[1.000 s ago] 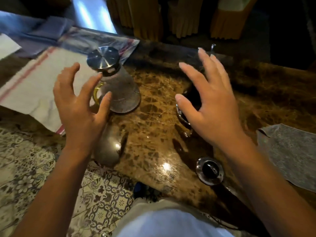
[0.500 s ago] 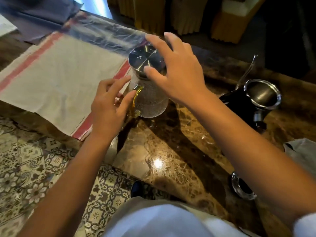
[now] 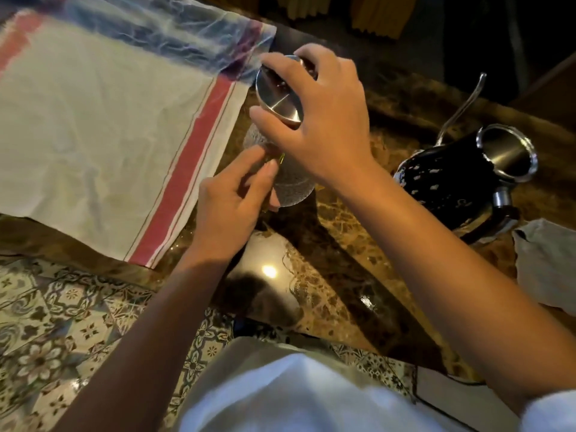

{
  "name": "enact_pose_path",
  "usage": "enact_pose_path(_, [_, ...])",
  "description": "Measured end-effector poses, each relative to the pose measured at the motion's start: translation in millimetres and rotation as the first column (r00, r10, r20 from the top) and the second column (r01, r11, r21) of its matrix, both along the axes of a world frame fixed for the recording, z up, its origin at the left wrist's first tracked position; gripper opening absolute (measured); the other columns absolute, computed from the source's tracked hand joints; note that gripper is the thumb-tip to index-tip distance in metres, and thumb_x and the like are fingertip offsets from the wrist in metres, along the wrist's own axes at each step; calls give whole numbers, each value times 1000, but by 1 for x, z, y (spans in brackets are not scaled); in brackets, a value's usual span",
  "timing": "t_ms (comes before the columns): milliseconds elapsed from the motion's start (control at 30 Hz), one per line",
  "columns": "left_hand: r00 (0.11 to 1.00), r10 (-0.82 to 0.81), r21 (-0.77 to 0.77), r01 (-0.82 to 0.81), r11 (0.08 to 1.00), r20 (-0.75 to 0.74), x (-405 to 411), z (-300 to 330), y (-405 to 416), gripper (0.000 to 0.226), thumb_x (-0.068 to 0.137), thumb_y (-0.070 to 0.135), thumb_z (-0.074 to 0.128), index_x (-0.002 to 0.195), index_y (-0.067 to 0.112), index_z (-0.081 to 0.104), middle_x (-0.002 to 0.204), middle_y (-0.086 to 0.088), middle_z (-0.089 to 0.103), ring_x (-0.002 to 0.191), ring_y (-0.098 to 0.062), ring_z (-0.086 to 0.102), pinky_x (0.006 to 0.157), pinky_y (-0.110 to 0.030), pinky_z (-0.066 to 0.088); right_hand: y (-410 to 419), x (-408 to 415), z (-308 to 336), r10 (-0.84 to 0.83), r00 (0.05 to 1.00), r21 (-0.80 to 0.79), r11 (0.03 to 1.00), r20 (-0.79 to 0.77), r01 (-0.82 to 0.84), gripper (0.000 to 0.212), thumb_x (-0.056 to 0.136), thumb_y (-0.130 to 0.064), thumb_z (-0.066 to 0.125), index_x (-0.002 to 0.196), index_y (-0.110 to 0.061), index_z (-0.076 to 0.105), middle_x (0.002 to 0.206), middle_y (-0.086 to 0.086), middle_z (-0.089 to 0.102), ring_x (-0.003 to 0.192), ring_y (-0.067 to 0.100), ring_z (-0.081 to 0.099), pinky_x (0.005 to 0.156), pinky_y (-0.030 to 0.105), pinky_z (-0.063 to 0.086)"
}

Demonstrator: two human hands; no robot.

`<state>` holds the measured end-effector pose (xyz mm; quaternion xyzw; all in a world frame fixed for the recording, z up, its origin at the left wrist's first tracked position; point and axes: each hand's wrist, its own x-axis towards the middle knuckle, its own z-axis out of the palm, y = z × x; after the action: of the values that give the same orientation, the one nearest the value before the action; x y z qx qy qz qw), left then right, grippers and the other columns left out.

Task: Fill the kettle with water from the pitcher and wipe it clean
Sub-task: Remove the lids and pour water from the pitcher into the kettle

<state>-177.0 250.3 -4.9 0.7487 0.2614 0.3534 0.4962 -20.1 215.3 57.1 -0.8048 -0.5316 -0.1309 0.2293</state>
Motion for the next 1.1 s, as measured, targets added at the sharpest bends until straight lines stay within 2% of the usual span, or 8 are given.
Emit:
enact_pose_path(167, [998, -53, -68, 54, 996, 27, 0, -6, 2, 30, 105, 32, 58, 135, 36, 59, 71, -3, 70, 68, -21, 73, 73, -51, 61, 2, 0, -7, -13, 999, 122, 992, -53, 20, 58, 91, -63, 59, 137, -30, 68, 136, 7, 62, 122, 29, 56, 97, 43, 47])
enact_pose_path(267, [995, -99, -104, 100, 990, 8, -3, -9, 6, 40, 101, 31, 63, 140, 36, 55, 74, -10, 71, 71, -20, 75, 78, -48, 63, 5, -3, -8, -17, 991, 140, 989, -130, 35, 59, 89, -63, 60, 136, -28, 68, 135, 4, 63, 116, 24, 59, 90, 32, 48])
enact_pose_path(333, [992, -125, -98, 125, 987, 3, -4, -8, 9, 40, 101, 27, 63, 140, 35, 54, 73, -7, 73, 71, -17, 75, 80, -42, 63, 6, -4, -7, -32, 992, 143, 988, -125, 50, 60, 89, -64, 58, 135, -29, 69, 132, 2, 65, 110, 19, 62, 82, 26, 46])
enact_pose_path(500, [992, -123, -102, 123, 987, 13, -3, -11, 10, 39, 102, 29, 63, 140, 34, 56, 73, -4, 74, 70, -18, 75, 79, -46, 63, 6, -1, -2, -16, 994, 150, 988, -110, 32, 59, 90, -68, 55, 132, -29, 70, 123, -2, 68, 101, 14, 65, 75, 25, 45])
enact_pose_path(667, [995, -99, -67, 100, 993, 15, -2, -14, 10, 38, 102, 29, 63, 140, 28, 60, 72, 0, 73, 69, -16, 75, 77, -46, 63, 6, 5, 7, 45, 981, 163, 987, -187, -14, 55, 93, -64, 54, 130, -27, 70, 117, -3, 70, 96, 9, 64, 77, 29, 51])
enact_pose_path(833, [995, -95, -24, 95, 995, 5, -3, -11, 11, 36, 101, 33, 63, 137, 33, 60, 68, 0, 72, 67, -14, 75, 72, -44, 62, 3, 15, 14, 109, 886, 337, 940, -451, 56, 41, 101, -48, 56, 134, -25, 64, 111, 1, 68, 103, 17, 64, 86, 46, 55])
enact_pose_path(967, [996, -95, 7, 95, 995, -1, -3, -10, 10, 36, 102, 32, 63, 137, 35, 58, 70, -1, 72, 70, -11, 75, 74, -39, 62, -18, 6, 24, 101, 918, 375, 925, -384, 55, 52, 102, -41, 54, 145, -13, 57, 119, 4, 60, 109, 16, 58, 93, 36, 52])
enact_pose_path(1100, [996, -86, 50, 87, 995, -10, -1, -15, 8, 39, 104, 38, 56, 142, 28, 58, 73, 6, 72, 68, -14, 74, 70, -44, 62, -63, -3, 21, 51, 911, 305, 949, -408, 83, 61, 99, -48, 48, 151, -16, 51, 127, -15, 49, 118, 11, 54, 98, 29, 48])
